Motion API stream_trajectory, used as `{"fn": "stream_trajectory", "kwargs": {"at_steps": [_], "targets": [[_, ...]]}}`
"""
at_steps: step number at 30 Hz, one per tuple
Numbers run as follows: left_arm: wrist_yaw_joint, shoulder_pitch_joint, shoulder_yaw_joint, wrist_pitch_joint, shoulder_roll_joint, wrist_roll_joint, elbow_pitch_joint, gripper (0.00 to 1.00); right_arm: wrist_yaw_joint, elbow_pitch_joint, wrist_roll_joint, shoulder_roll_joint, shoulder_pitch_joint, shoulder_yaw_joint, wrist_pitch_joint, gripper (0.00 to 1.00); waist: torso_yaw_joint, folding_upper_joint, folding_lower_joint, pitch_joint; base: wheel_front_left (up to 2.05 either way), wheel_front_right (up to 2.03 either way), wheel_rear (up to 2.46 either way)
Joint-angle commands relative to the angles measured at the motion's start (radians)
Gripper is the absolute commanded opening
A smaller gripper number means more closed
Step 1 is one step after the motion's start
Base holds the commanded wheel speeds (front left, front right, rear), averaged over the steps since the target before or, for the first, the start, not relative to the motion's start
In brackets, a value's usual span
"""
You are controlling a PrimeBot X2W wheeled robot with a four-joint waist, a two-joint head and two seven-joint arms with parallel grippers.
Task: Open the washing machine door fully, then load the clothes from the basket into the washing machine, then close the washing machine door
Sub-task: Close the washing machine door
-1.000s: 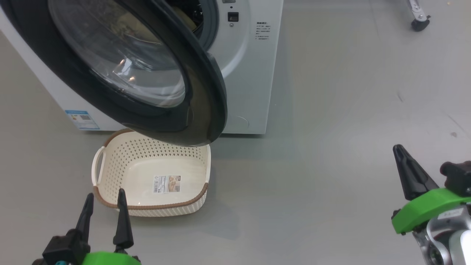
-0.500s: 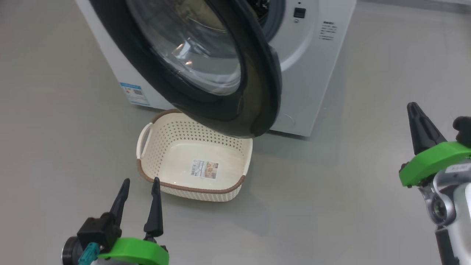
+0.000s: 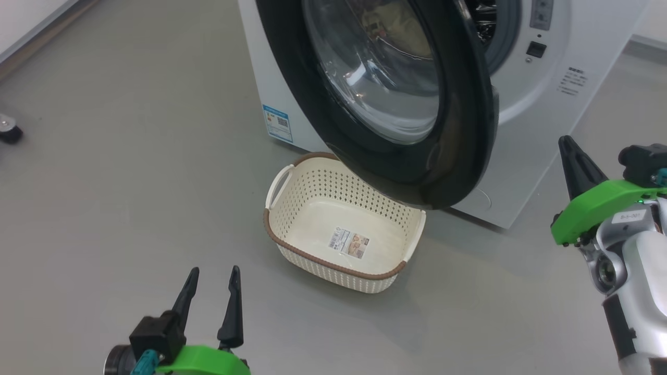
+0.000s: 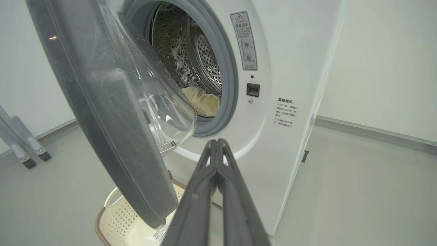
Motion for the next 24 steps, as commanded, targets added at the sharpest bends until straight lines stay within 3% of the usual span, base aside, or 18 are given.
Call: {"fn": "stream_trajectory", "kwargs": {"at_steps": [1,13,24], "targets": [[-0.004,-0.051,0.023,-0.011,0.005,-0.005,-0.023,1.0,0.0,0.001,0.012,-0.012,-0.063,0.019,-0.02,0.0,0.036,0.0,0.0,-0.018,0.0,0.0,0.0],[-0.005,-0.053,0.012,-0.018,0.009,-0.01,-0.007,1.0,0.0,0.136,0.054,-0.03,-0.164,0.036,-0.067,0.0,0.074,0.0,0.0,-0.028,0.0,0.0,0.0],[-0.002,-0.047,0.003,-0.019,0.015,-0.014,0.004,1.0,0.0,0.05,0.046,-0.058,-0.319,0.084,-0.082,0.0,0.074,0.0,0.0,-0.054,0.0,0.0,0.0]]}}
